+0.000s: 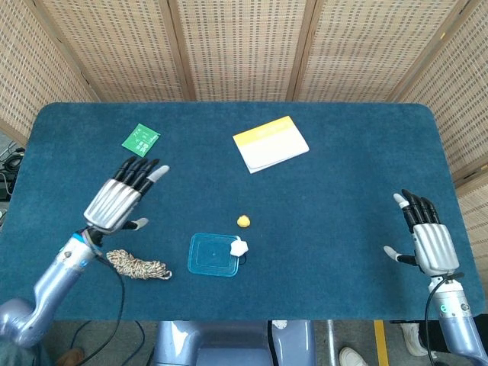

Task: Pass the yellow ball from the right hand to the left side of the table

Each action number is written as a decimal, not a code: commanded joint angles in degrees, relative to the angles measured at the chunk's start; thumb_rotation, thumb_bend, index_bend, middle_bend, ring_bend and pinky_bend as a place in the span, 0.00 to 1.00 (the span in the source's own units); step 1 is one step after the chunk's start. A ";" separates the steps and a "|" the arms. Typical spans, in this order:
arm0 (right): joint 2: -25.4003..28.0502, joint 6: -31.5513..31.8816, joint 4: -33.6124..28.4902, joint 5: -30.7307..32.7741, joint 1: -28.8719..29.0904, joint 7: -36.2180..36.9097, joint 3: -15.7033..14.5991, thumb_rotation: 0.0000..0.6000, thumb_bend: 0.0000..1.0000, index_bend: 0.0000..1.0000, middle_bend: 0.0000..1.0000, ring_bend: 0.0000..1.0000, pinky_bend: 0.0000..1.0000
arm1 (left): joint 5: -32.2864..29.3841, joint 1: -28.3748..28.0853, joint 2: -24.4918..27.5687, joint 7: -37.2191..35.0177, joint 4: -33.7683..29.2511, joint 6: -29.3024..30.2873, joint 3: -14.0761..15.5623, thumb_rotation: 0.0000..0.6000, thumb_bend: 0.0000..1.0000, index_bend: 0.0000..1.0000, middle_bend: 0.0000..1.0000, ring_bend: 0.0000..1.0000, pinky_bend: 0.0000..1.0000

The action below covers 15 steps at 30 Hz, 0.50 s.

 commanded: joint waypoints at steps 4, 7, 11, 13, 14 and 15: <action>0.29 -1.63 1.33 0.59 -0.99 2.20 2.39 1.00 0.00 0.00 0.00 0.00 0.00 | -6.90 -12.78 -11.03 7.37 7.71 -11.87 -3.76 1.00 0.16 0.27 0.00 0.00 0.00; 0.44 -1.87 1.55 0.55 -1.50 2.51 3.03 1.00 0.00 0.00 0.00 0.00 0.00 | -9.59 -15.95 -14.30 8.82 10.93 -14.88 -3.87 1.00 0.19 0.32 0.00 0.00 0.00; 0.59 -2.11 1.84 0.50 -2.09 2.57 3.84 1.00 0.00 0.01 0.00 0.00 0.00 | -12.89 -19.91 -18.86 10.77 15.66 -18.18 -3.76 1.00 0.21 0.33 0.00 0.00 0.00; 0.58 -2.64 2.07 0.65 -2.32 2.43 4.17 1.00 0.00 0.02 0.00 0.00 0.00 | -14.93 -22.07 -21.66 11.50 18.94 -19.75 -3.87 1.00 0.24 0.34 0.00 0.00 0.00; 0.58 -2.91 2.20 0.75 -2.40 2.38 4.29 1.00 0.00 0.02 0.00 0.00 0.00 | -15.71 -22.80 -22.64 11.70 20.11 -20.28 -3.88 1.00 0.25 0.35 0.00 0.00 0.00; 0.56 -3.16 2.34 0.88 -2.48 2.38 4.46 1.00 0.00 0.02 0.00 0.00 0.00 | -16.48 -23.53 -23.63 11.81 21.29 -20.81 -3.91 1.00 0.25 0.35 0.00 0.00 0.00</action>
